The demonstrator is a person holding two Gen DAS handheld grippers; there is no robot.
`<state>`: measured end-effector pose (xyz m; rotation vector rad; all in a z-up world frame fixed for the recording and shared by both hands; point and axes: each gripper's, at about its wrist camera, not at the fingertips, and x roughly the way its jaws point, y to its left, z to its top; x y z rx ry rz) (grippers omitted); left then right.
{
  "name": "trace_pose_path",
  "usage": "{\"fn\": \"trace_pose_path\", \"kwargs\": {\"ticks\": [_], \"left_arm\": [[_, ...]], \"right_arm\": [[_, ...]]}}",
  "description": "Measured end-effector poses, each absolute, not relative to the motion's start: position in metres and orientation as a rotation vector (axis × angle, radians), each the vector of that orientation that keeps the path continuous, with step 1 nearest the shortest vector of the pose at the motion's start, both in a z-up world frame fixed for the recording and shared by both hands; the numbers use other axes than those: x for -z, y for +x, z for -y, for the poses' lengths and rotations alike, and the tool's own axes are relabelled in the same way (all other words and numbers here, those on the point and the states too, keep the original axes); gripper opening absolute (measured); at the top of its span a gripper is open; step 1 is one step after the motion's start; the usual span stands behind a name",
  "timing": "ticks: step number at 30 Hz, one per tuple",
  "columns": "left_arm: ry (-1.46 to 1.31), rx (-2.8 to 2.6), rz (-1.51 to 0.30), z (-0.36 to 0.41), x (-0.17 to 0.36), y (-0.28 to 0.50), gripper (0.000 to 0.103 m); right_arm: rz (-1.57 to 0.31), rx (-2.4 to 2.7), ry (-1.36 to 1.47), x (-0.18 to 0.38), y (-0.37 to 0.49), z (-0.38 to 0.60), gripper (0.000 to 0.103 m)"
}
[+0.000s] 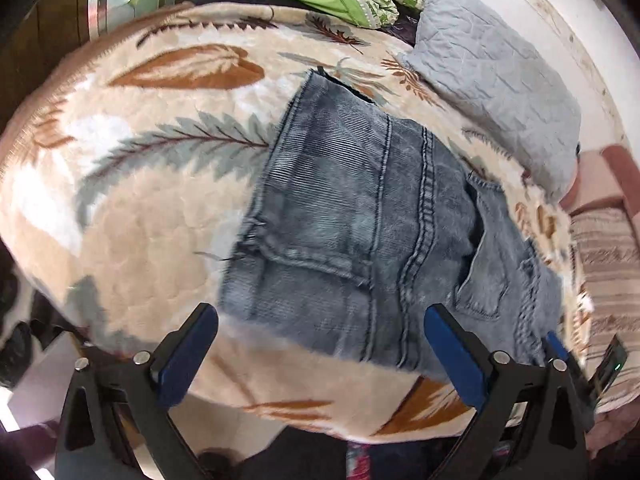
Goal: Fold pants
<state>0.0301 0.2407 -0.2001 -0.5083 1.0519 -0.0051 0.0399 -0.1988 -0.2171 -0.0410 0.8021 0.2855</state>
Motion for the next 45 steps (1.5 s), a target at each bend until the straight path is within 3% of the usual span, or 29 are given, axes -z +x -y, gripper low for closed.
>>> {"fn": "trace_pose_path", "kwargs": {"ticks": [1, 4, 6, 8, 10, 19, 24, 26, 27, 29, 32, 45], "left_arm": [[-0.536, 0.005, -1.061, -0.241, 0.207, 0.036, 0.089], [-0.539, -0.041, -1.025, -0.237, 0.208, 0.043, 0.086], [-0.513, -0.059, -1.023, -0.235, 0.205, 0.047, 0.076], [-0.520, -0.076, -1.010, -0.237, 0.203, 0.047, 0.050], [-0.551, -0.078, -1.002, -0.240, 0.202, 0.047, 0.038], [-0.443, -0.143, -0.996, -0.221, 0.189, 0.049, 0.029], [-0.526, -0.139, -1.017, -0.233, 0.202, 0.055, 0.041], [-0.554, -0.117, -1.002, -0.238, 0.203, 0.053, 0.041], [-0.550, -0.106, -0.994, -0.238, 0.203, 0.053, 0.040], [-0.541, -0.084, -0.977, -0.236, 0.200, 0.051, 0.027], [-0.477, -0.057, -0.941, -0.228, 0.191, 0.052, 0.019], [-0.562, 0.060, -0.916, -0.244, 0.200, 0.051, 0.020]], "right_arm": [[-0.804, -0.286, -0.040, 0.217, 0.039, 0.199, 0.069], [-0.810, -0.287, -0.034, 0.216, 0.038, 0.200, 0.069], [-0.814, -0.289, -0.027, 0.215, 0.037, 0.201, 0.069], [-0.820, -0.291, -0.014, 0.214, 0.037, 0.203, 0.069], [-0.827, -0.295, 0.008, 0.213, 0.037, 0.205, 0.069], [-0.852, -0.326, 0.227, 0.203, 0.041, 0.230, 0.069], [-0.829, -0.364, 0.189, 0.198, 0.037, 0.222, 0.067], [-0.786, -0.375, 0.150, 0.191, 0.031, 0.217, 0.046], [-0.767, -0.380, 0.132, 0.189, 0.028, 0.214, 0.039], [-0.743, -0.375, 0.084, 0.187, 0.022, 0.208, 0.034], [-0.755, -0.393, 0.084, 0.188, 0.020, 0.204, 0.033], [-0.852, -0.570, 0.108, 0.190, 0.054, 0.102, 0.033]]}}
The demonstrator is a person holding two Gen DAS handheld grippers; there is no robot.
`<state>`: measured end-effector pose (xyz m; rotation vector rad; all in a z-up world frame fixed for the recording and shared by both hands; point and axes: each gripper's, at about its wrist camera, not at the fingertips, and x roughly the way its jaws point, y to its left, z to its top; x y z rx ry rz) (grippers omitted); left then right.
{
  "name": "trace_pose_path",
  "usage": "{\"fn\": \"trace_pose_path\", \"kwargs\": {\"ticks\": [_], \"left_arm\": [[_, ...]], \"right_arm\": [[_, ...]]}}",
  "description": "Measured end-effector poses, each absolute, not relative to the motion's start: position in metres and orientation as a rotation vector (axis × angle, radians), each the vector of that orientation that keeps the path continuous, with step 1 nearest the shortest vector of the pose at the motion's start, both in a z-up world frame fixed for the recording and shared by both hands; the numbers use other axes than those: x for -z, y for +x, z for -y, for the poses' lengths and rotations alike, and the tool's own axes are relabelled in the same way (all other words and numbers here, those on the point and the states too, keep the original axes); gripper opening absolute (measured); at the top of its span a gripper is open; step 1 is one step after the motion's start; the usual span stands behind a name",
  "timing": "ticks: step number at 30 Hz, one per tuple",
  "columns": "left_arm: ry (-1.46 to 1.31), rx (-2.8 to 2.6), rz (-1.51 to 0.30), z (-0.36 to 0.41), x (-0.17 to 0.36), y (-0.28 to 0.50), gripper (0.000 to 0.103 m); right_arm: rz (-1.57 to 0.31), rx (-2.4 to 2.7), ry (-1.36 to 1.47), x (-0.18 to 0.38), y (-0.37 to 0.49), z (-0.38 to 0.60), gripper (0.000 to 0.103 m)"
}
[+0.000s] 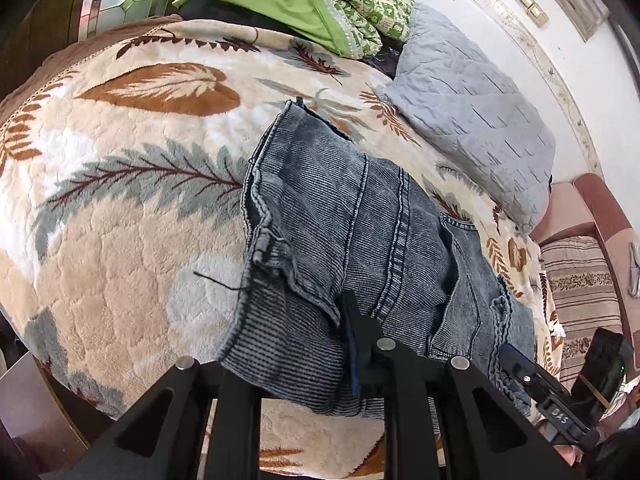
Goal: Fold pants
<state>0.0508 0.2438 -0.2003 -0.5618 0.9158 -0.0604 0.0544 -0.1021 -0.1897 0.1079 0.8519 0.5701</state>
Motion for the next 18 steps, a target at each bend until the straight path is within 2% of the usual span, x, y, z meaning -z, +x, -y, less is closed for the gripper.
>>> {"fn": "trace_pose_path", "kwargs": {"ticks": [3, 5, 6, 8, 11, 18], "left_arm": [[-0.580, 0.068, -0.936, -0.243, 0.207, 0.055, 0.032], [-0.610, 0.069, -0.932, -0.244, 0.209, 0.056, 0.033], [-0.615, 0.064, -0.929, -0.244, 0.209, 0.057, 0.033], [-0.596, 0.045, -0.930, -0.243, 0.207, 0.059, 0.020], [-0.554, 0.037, -0.924, -0.238, 0.201, 0.058, 0.017], [-0.527, 0.010, -0.907, -0.233, 0.188, 0.050, 0.015]], "right_arm": [[-0.905, -0.578, 0.070, 0.203, 0.067, 0.073, 0.033], [-0.928, -0.555, 0.009, 0.216, 0.070, 0.059, 0.033], [-0.888, -0.556, -0.016, 0.215, 0.066, 0.056, 0.033], [-0.863, -0.551, -0.054, 0.216, 0.061, 0.052, 0.034], [-0.860, -0.564, -0.044, 0.217, 0.060, 0.055, 0.034], [-0.836, -0.573, -0.071, 0.218, 0.047, 0.061, 0.034]]}}
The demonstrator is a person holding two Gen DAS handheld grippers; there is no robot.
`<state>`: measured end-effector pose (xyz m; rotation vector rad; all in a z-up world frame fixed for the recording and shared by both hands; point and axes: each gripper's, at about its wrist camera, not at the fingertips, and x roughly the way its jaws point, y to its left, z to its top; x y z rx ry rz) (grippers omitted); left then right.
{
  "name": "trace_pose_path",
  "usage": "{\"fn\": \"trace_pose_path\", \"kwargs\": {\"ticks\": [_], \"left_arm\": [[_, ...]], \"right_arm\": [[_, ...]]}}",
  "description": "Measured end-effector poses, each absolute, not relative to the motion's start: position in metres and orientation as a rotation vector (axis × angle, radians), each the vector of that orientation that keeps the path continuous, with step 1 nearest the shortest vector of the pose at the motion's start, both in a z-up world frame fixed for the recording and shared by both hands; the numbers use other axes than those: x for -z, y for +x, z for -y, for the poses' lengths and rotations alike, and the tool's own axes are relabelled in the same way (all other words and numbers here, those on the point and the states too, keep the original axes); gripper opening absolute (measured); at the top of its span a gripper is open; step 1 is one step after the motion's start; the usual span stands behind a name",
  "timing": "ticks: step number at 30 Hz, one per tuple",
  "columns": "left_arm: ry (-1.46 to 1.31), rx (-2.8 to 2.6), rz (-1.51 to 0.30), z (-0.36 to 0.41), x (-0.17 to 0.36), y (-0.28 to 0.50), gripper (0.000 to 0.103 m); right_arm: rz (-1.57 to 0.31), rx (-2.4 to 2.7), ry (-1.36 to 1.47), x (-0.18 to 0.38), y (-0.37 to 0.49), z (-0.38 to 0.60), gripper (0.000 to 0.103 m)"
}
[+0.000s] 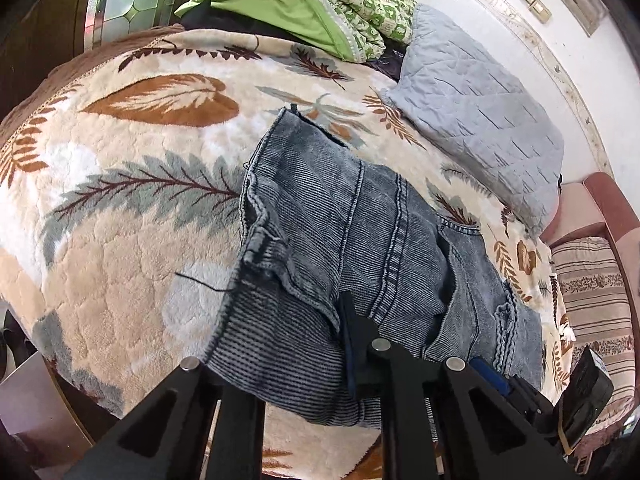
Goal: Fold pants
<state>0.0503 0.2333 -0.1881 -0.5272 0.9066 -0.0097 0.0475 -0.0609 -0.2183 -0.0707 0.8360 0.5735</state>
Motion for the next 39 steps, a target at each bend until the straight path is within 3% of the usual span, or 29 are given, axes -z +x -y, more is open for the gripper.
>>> {"fn": "trace_pose_path", "kwargs": {"ticks": [16, 27, 33, 39], "left_arm": [[-0.248, 0.048, -0.765, -0.159, 0.095, 0.023, 0.014], [-0.055, 0.181, -0.727, -0.053, 0.044, 0.028, 0.014], [0.059, 0.312, -0.756, 0.037, 0.046, 0.043, 0.014], [0.180, 0.430, -0.880, 0.138, 0.100, 0.063, 0.014]], "right_arm": [[-0.892, -0.673, -0.029, 0.211, 0.032, 0.092, 0.034], [-0.719, -0.474, 0.132, 0.141, 0.035, 0.228, 0.034], [-0.687, -0.196, 0.433, 0.154, 0.046, 0.345, 0.034], [-0.708, -0.104, 0.632, 0.172, 0.063, 0.401, 0.033]]}}
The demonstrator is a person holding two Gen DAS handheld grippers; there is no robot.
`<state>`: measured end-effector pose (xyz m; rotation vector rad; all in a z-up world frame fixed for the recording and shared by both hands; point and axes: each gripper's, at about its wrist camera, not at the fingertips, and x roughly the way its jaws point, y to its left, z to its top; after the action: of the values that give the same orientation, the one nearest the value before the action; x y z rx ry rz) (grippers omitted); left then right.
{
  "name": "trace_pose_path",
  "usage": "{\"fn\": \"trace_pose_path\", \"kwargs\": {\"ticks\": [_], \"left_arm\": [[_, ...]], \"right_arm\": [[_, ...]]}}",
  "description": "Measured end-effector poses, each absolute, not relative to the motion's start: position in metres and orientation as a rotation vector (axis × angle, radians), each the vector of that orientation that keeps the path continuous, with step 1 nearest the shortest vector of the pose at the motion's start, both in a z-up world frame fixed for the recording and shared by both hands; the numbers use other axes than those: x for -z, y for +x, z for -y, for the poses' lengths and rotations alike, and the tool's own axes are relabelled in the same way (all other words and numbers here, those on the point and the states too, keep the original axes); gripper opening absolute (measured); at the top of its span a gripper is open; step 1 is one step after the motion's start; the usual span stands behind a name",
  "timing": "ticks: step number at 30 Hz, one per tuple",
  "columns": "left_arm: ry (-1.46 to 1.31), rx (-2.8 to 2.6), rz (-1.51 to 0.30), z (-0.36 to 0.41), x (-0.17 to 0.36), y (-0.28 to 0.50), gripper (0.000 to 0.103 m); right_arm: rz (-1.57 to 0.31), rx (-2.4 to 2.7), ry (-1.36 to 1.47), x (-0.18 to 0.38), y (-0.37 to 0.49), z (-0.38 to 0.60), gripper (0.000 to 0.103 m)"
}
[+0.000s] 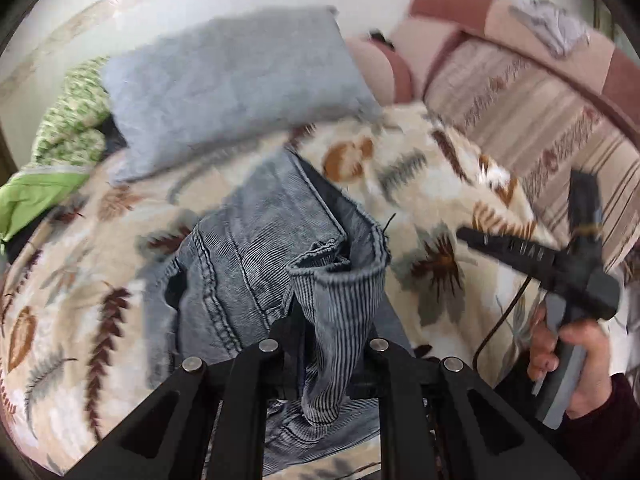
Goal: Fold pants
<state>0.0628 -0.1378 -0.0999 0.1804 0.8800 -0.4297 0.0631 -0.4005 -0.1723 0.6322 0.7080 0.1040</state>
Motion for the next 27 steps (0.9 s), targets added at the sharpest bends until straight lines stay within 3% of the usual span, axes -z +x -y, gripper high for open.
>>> {"fn": "trace_pose_path", "kwargs": {"ticks": [3, 5, 8, 14, 27], "left_arm": [[0.247, 0.433, -1.045, 0.171, 0.150, 0.070, 0.015], [0.257, 0.447, -1.082, 0.177, 0.163, 0.064, 0.025], [0.237, 0.536, -1.047, 0.177, 0.152, 0.050, 0.042], [0.193, 0.592, -0.918, 0.145, 0.105, 0.030, 0.062], [0.077, 0.136, -0.942, 0.013, 0.119, 0.076, 0.063]], "right_arm": [[-0.717, -0.083, 0.659, 0.178, 0.065, 0.409, 0.034], [-0.733, -0.085, 0.659, 0.182, 0.070, 0.410, 0.034], [-0.754, -0.089, 0.649, 0.186, 0.072, 0.410, 0.034], [-0.792, -0.111, 0.586, 0.191, 0.083, 0.389, 0.034], [-0.623, -0.334, 0.312, 0.156, 0.050, 0.310, 0.033]]}}
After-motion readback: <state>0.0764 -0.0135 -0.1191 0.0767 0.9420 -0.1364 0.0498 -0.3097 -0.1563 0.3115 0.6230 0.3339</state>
